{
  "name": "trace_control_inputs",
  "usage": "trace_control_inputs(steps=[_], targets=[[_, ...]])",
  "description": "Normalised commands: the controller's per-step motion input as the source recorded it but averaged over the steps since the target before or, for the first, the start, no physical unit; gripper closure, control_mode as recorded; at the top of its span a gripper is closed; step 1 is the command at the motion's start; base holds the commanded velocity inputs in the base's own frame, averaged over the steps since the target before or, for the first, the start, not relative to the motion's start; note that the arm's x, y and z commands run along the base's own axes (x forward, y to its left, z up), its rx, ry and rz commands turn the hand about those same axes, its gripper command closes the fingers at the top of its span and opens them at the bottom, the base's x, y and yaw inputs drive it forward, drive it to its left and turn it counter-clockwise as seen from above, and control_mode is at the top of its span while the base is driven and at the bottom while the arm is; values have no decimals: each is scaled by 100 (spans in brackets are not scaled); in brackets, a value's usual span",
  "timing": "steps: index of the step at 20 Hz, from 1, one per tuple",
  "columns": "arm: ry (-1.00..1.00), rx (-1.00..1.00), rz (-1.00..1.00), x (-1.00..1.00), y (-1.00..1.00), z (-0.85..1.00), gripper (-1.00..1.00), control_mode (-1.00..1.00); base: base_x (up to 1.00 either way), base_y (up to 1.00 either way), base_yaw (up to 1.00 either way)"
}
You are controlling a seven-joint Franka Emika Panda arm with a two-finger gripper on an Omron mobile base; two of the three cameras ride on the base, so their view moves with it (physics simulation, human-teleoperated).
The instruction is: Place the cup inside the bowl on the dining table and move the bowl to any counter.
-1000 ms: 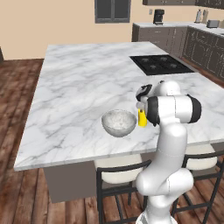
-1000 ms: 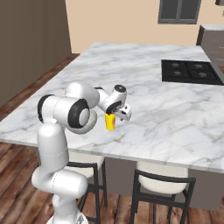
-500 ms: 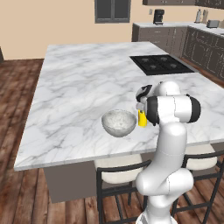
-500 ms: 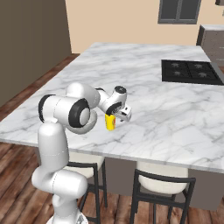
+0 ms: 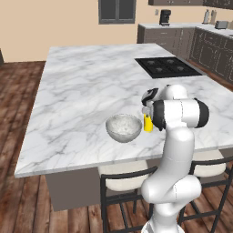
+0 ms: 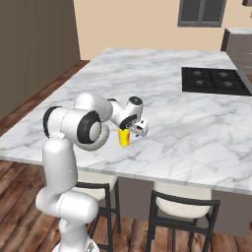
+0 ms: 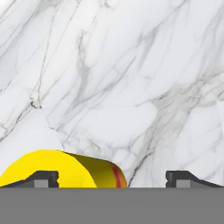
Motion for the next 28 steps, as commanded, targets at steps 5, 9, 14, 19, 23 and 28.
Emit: trace_control_inputs(steps=[5,9,14,19,23,28], targets=[[0,0,0,0,0,0,100,-100,0,0,0],[0,0,0,0,0,-4,100,-100,0,0,0],[0,0,0,0,0,0,100,-100,0,0,0],[0,0,0,0,1,4,100,-100,0,0,0],[0,0,7,0,2,35,100,-100,0,0,0],[0,0,13,0,1,47,100,-100,0,0,0]])
